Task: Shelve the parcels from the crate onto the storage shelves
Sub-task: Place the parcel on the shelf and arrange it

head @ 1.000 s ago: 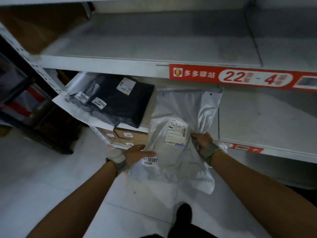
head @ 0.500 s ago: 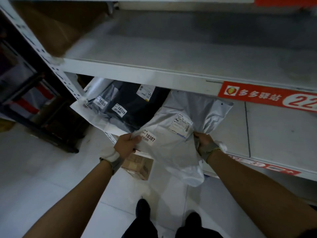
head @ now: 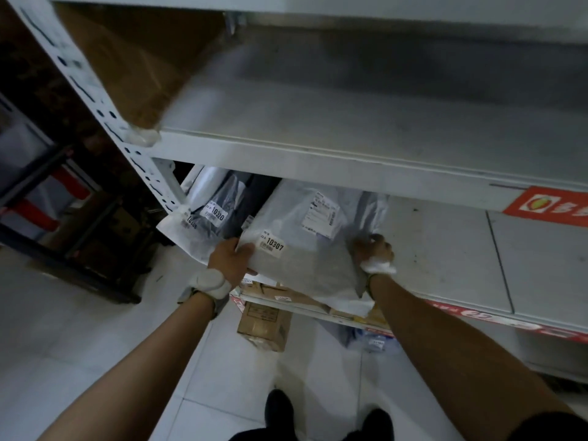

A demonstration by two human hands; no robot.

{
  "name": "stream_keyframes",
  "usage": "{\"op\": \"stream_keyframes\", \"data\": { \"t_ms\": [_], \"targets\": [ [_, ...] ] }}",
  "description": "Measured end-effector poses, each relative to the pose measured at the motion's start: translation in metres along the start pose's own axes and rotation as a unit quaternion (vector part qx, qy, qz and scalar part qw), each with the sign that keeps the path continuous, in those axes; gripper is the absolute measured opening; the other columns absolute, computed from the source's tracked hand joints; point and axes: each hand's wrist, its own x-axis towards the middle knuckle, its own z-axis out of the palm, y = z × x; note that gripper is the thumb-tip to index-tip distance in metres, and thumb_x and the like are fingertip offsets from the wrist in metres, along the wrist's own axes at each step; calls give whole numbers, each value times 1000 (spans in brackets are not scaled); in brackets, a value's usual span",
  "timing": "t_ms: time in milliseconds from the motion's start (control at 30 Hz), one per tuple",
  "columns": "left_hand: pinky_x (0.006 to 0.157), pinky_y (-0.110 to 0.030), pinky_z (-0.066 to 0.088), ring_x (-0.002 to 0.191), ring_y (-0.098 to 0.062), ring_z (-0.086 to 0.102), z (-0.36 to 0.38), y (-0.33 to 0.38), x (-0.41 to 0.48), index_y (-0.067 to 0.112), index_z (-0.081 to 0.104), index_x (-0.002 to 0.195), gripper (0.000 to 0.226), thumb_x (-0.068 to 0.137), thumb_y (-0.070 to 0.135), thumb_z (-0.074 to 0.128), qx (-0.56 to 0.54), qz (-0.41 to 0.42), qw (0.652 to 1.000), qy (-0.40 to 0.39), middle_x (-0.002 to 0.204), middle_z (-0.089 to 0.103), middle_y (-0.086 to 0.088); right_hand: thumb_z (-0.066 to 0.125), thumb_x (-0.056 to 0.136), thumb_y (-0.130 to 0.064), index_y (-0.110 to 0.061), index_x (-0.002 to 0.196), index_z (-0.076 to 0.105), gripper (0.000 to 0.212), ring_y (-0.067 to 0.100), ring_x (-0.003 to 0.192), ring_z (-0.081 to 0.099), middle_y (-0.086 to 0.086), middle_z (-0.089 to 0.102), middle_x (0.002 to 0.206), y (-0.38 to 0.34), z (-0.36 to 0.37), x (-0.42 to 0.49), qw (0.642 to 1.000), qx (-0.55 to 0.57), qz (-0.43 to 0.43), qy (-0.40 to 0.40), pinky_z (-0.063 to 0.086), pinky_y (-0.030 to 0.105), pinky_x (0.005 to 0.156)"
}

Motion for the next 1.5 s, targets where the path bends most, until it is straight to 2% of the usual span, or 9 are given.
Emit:
{"op": "stream_keyframes", "data": {
  "t_ms": [167, 400, 467, 600, 667, 900, 1133, 1333, 1500],
  "targets": [
    [74, -50, 60, 64, -30, 72, -4, -7, 5, 19, 65, 98, 12, 97, 29, 59, -22, -1, 1000, -15, 90, 71, -4, 35, 101, -54, -20, 152, 32, 62, 30, 143, 31, 9, 34, 156, 11, 22, -18, 974, -171, -144, -21, 23, 43, 117],
    [65, -29, 52, 66, -18, 67, -10, -9, -1, 32, 62, 81, 18, 98, 31, 58, 24, 55, 998, 25, 76, 66, 7, 24, 98, -63, -25, 158, 13, 72, 24, 152, 8, 2, 11, 166, 18, 30, -14, 952, -253, -162, -51, 10, 49, 121],
    [61, -21, 43, 68, -10, 60, -11, -11, -3, 24, 63, 85, 17, 98, 31, 57, 47, 59, 996, 47, 76, 64, 6, 26, 96, -66, -26, 157, 14, 75, 25, 152, 10, 3, 14, 165, 23, 28, -12, 945, -268, -182, -47, 12, 49, 120],
    [72, -34, 51, 77, -23, 64, -10, -20, -7, 23, 66, 90, 20, 96, 41, 58, 47, 51, 995, 68, 87, 69, -4, 32, 93, -69, -25, 155, 20, 77, 25, 150, 17, 3, 20, 163, 28, 12, -8, 932, -275, -225, -73, 20, 49, 118],
    [65, -33, 51, 72, -21, 63, -8, -17, -12, 25, 63, 86, 20, 93, 44, 61, 57, 56, 992, 95, 80, 67, -1, 35, 93, -68, -25, 153, 23, 75, 26, 149, 21, 3, 23, 161, 29, 3, -9, 927, -273, -239, -91, 22, 48, 118],
    [54, -25, 32, 66, -15, 47, 22, 19, -48, 21, 46, 84, 25, 85, 29, 70, 186, 152, 945, 221, 77, 48, 7, 49, 97, -43, -17, 145, 37, 56, 34, 128, 47, 11, 46, 143, 53, -23, -23, 935, -208, -264, -111, 41, 43, 104],
    [69, -33, 48, 83, -19, 57, 107, 38, -84, 26, 51, 93, 17, 84, 32, 64, 279, 206, 936, 62, 88, 56, 5, 43, 101, -48, -23, 156, 22, 64, 26, 148, 25, 6, 21, 163, 104, -81, -21, 924, -232, -281, -112, 19, 44, 121],
    [92, -38, 49, 111, -27, 58, 187, 24, -110, 18, 55, 125, 46, 85, 35, 69, 309, 137, 939, -63, 124, 59, -7, 41, 100, -50, -22, 155, 23, 64, 29, 147, 26, 7, 22, 163, 159, -117, -7, 915, -244, -299, -116, 15, 45, 122],
    [109, -36, 37, 132, -29, 46, 232, 14, -128, 16, 43, 144, 69, 85, 41, 70, 339, 110, 931, -82, 145, 49, -9, 1, 81, -69, -23, 158, 15, 91, 31, 150, 17, 7, 19, 164, 198, -143, 0, 884, -311, -331, -107, 6, 50, 122]
  ]
}}
